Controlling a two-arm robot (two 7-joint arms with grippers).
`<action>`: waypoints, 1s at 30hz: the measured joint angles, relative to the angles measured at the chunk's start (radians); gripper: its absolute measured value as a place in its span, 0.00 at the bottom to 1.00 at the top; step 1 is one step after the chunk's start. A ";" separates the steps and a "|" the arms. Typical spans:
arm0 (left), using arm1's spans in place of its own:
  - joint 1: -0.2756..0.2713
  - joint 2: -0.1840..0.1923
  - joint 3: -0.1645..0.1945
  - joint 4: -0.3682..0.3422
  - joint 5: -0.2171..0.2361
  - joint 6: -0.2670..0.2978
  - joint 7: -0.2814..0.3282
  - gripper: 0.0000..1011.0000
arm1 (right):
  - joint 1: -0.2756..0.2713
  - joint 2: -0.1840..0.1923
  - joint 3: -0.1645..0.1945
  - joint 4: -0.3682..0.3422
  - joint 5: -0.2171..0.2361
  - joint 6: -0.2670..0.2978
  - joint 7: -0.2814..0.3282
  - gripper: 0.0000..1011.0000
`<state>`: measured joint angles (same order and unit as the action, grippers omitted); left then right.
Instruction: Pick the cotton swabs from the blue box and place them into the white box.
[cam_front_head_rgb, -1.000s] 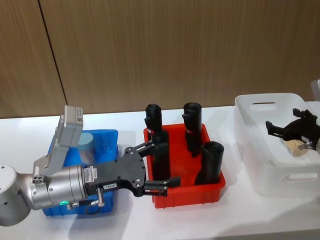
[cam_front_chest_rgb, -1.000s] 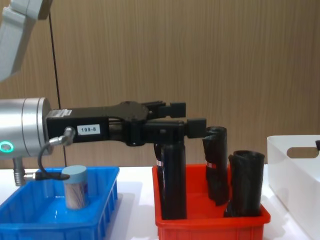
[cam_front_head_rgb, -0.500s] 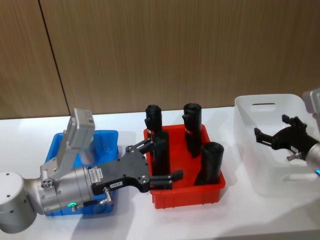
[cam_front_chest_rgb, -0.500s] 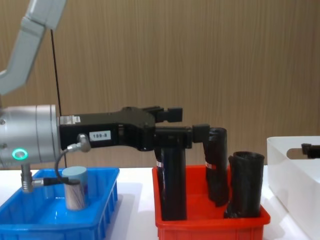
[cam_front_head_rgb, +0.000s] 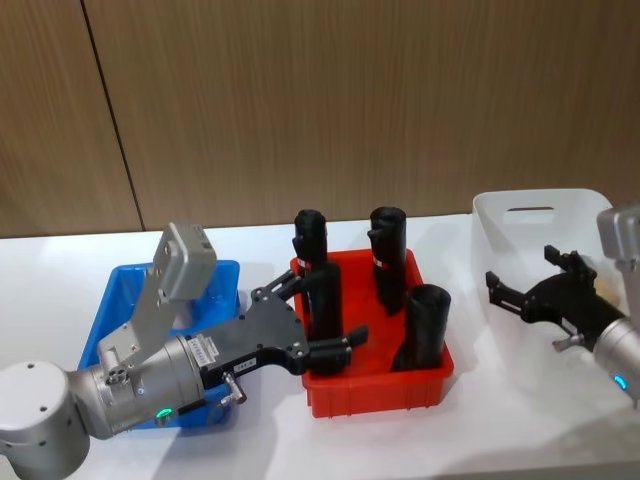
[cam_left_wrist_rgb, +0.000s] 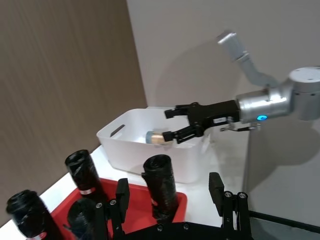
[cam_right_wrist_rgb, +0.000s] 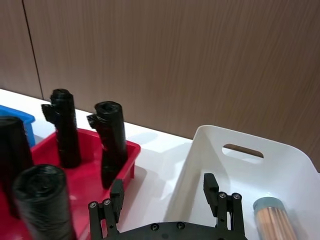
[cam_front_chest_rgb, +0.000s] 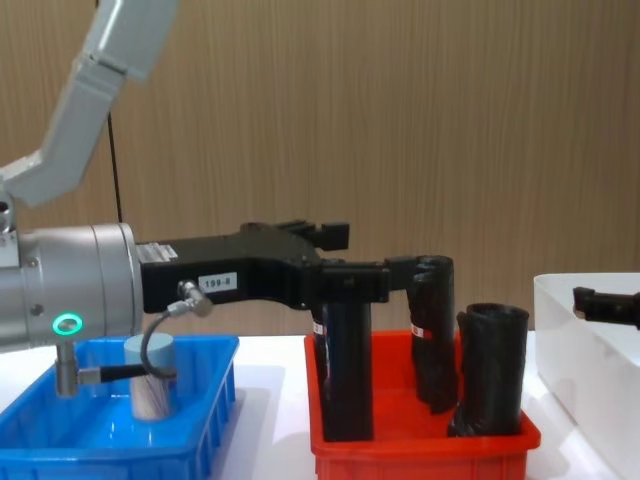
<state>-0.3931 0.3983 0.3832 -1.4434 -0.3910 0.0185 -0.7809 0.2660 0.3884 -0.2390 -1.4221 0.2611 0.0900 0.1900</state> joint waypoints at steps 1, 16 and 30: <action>0.002 0.000 0.001 -0.002 0.003 0.000 0.010 0.99 | -0.007 -0.001 0.000 -0.009 0.001 -0.001 -0.003 0.99; 0.042 -0.005 0.020 -0.050 0.052 -0.002 0.209 0.99 | -0.156 -0.029 0.008 -0.192 0.015 -0.032 -0.069 0.99; 0.080 -0.009 0.038 -0.096 0.099 -0.003 0.399 0.99 | -0.268 -0.049 0.013 -0.330 0.026 -0.054 -0.118 0.99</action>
<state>-0.3130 0.3894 0.4208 -1.5393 -0.2922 0.0155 -0.3818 -0.0021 0.3392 -0.2255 -1.7523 0.2868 0.0356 0.0716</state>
